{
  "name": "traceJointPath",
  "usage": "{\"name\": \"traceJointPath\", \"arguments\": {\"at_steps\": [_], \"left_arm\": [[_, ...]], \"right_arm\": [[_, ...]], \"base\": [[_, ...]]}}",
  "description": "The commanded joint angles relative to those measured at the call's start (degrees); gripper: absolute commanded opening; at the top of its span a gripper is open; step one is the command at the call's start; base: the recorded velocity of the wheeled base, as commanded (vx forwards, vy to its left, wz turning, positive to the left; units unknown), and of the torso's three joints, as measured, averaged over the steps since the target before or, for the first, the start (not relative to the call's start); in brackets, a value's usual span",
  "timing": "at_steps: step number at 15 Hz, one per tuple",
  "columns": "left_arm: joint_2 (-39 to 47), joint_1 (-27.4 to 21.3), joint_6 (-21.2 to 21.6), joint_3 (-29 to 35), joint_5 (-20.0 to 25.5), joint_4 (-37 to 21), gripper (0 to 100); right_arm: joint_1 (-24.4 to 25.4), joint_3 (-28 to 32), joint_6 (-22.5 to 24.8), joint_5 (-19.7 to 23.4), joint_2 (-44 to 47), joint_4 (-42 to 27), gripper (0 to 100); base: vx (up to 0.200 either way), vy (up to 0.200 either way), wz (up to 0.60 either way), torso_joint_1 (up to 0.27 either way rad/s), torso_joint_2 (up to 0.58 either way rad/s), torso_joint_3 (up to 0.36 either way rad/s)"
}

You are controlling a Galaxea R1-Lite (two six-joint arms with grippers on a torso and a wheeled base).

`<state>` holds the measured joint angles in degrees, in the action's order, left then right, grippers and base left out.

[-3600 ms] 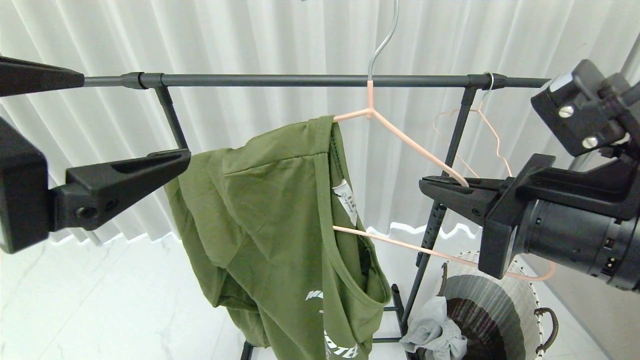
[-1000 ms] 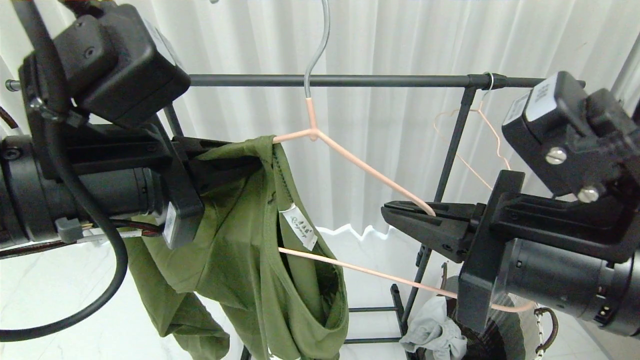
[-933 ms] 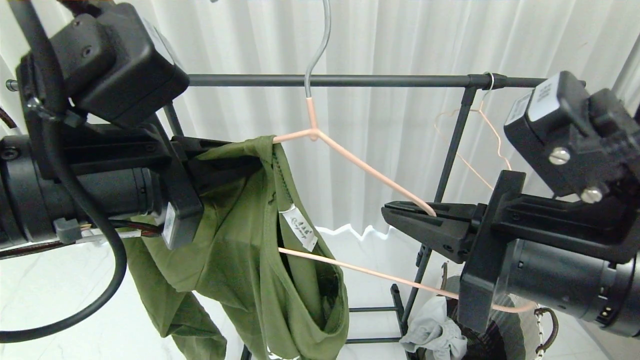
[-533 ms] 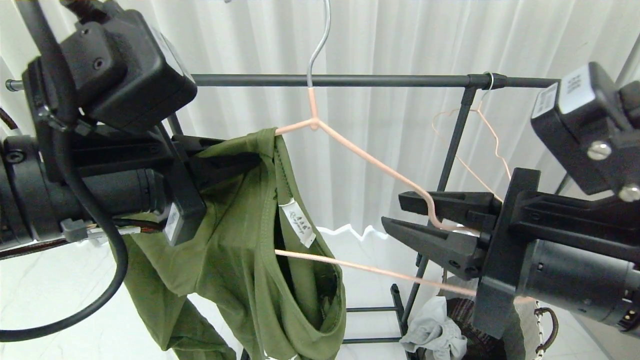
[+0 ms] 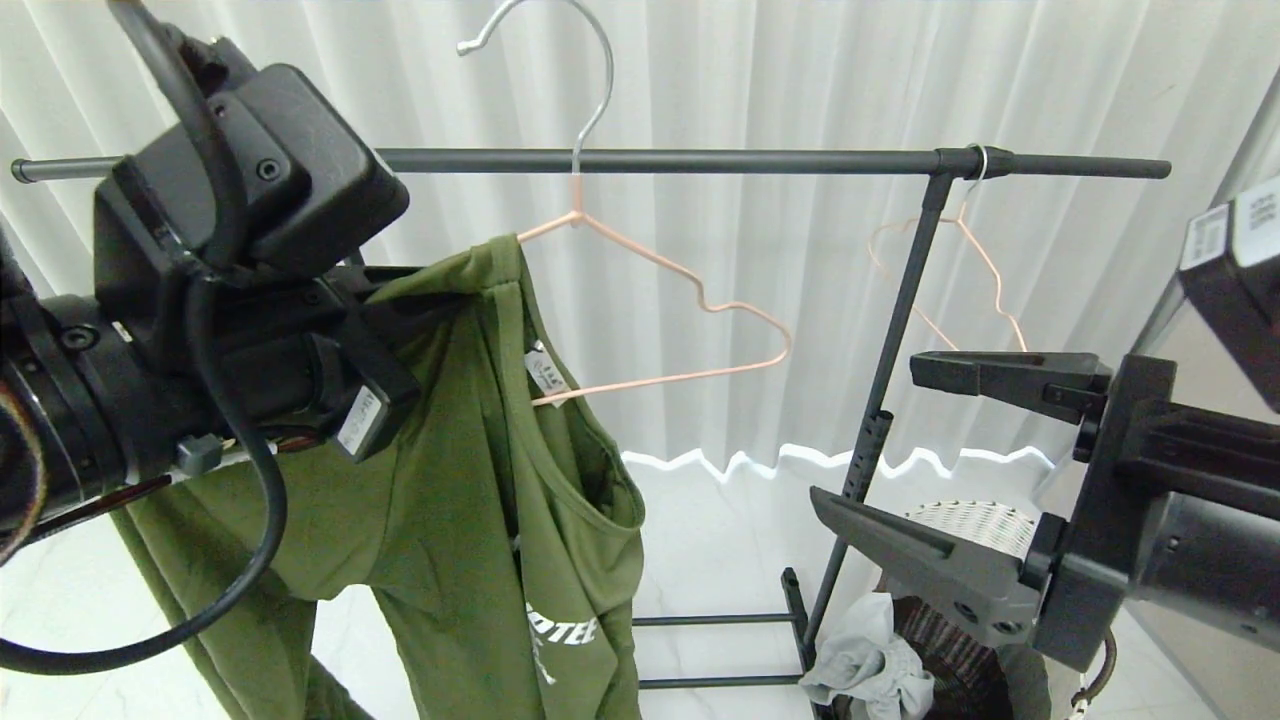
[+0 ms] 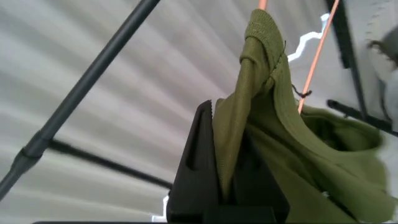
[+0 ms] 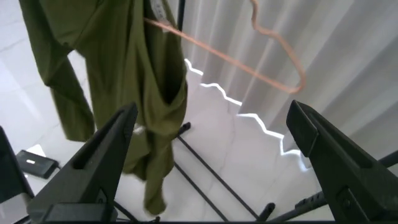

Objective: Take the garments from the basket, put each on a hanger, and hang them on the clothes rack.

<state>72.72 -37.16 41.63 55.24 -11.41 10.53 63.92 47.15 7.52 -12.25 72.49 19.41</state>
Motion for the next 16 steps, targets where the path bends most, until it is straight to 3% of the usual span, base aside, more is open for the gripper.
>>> {"name": "traceJointPath", "arguments": {"at_steps": [1,3,6,8,16], "left_arm": [[0.14,-0.20,-0.41,-0.39,-0.19,2.30,0],[0.06,-1.69,-1.03,-0.39,-0.10,4.23,0],[0.14,-4.50,-2.08,-0.22,-0.10,5.90,0],[0.14,-5.56,-2.17,-0.13,-0.10,7.22,0],[-0.12,-10.13,-2.17,0.66,-0.10,7.48,0]], "right_arm": [[0.42,-1.01,-0.14,0.03,-0.06,0.10,100],[0.33,-1.71,-1.19,0.12,1.52,0.19,100],[0.42,-1.36,-7.17,0.03,7.67,4.76,100],[0.33,-1.01,-7.52,-0.05,12.15,9.86,100],[-3.27,3.56,-7.61,-0.49,21.56,12.67,100]], "base": [[0.000,0.000,0.00,0.000,0.00,0.000],[0.000,0.000,0.00,0.000,0.00,0.000],[0.000,0.000,0.00,0.000,0.00,0.000],[0.000,0.000,0.00,0.000,0.00,0.000],[0.000,0.000,0.00,0.000,0.00,0.000]]}}
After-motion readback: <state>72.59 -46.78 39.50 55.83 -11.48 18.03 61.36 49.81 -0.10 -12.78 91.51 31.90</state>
